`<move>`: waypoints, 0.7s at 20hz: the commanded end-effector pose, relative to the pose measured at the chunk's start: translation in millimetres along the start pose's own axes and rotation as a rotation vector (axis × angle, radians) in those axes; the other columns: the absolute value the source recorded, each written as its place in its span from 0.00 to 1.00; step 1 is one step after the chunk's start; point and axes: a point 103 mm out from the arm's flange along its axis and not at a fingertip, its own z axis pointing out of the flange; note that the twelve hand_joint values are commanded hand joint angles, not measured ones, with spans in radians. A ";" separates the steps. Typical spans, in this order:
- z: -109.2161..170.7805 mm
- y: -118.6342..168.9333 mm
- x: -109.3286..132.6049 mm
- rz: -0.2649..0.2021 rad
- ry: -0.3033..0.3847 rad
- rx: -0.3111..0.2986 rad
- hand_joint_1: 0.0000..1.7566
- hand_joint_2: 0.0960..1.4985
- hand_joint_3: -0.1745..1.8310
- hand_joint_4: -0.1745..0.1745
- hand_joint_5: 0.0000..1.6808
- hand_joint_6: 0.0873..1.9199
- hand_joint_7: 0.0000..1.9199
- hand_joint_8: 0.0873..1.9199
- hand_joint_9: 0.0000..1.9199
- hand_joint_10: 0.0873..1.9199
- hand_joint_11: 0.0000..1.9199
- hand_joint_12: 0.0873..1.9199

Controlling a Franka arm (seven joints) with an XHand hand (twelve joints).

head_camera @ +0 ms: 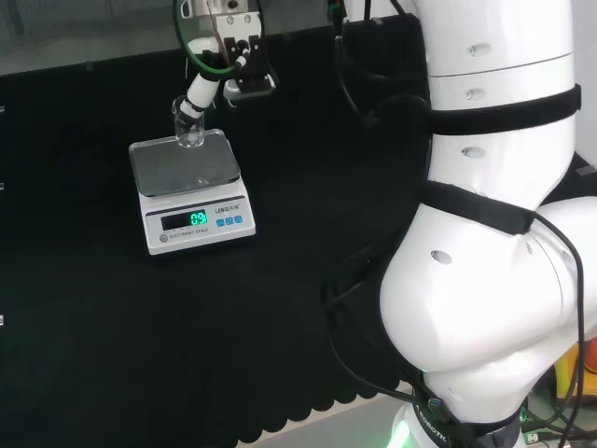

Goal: Put the beaker on the electronic balance.

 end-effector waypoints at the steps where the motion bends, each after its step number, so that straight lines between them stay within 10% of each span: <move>1: 12.4 12.5 11.0 -0.012 -0.006 0.012 0.56 0.36 0.37 0.00 0.65 0.36 0.53 0.44 0.63 0.15 0.68 0.38; 14: 31.7 26.2 18.1 0.019 -0.104 0.028 0.56 0.36 0.37 0.00 0.65 0.37 0.53 0.44 0.62 0.15 0.67 0.39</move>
